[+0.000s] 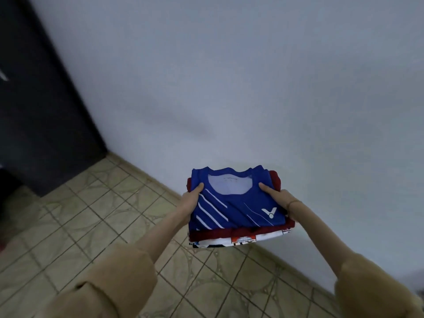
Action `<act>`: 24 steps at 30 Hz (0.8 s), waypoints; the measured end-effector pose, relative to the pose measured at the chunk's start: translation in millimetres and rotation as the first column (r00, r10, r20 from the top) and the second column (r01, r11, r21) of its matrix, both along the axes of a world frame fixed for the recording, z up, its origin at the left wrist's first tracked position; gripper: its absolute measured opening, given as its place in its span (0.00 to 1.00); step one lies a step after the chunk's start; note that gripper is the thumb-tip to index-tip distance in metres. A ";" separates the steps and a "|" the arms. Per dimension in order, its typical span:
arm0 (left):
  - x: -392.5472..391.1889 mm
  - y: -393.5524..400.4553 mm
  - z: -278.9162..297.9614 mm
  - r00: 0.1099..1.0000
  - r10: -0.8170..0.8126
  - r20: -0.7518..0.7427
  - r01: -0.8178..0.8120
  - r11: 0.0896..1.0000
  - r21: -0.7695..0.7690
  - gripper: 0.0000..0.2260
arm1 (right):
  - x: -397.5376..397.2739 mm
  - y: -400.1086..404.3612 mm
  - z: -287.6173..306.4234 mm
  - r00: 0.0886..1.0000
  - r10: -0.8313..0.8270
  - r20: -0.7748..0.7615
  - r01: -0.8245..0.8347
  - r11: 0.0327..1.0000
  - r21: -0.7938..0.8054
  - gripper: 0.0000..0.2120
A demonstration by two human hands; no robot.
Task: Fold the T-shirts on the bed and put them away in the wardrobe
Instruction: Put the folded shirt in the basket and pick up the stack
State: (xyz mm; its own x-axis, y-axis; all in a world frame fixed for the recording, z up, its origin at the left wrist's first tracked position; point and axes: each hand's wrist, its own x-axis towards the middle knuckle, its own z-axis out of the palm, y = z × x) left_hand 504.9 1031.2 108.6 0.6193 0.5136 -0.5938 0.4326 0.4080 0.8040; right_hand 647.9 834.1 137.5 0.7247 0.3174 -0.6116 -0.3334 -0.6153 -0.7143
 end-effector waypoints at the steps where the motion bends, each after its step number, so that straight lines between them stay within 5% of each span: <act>1: -11.0 20.2 0.9 0.999 0.039 0.001 -0.039 0.999 0.004 0.25 | -1.9 28.1 1.4 0.999 0.041 -0.007 -0.041 0.999 0.005 0.36; 10: -78.3 230.1 -3.8 0.919 0.393 -0.006 -0.393 0.919 0.029 0.25 | -15.8 299.2 -1.7 0.928 0.370 -0.046 -0.367 0.928 0.064 0.30; 24: -211.3 535.9 -21.6 0.585 0.809 -0.055 -0.811 0.584 -0.031 0.28 | -118.6 709.6 5.9 0.665 0.746 0.002 -0.746 0.665 -0.010 0.33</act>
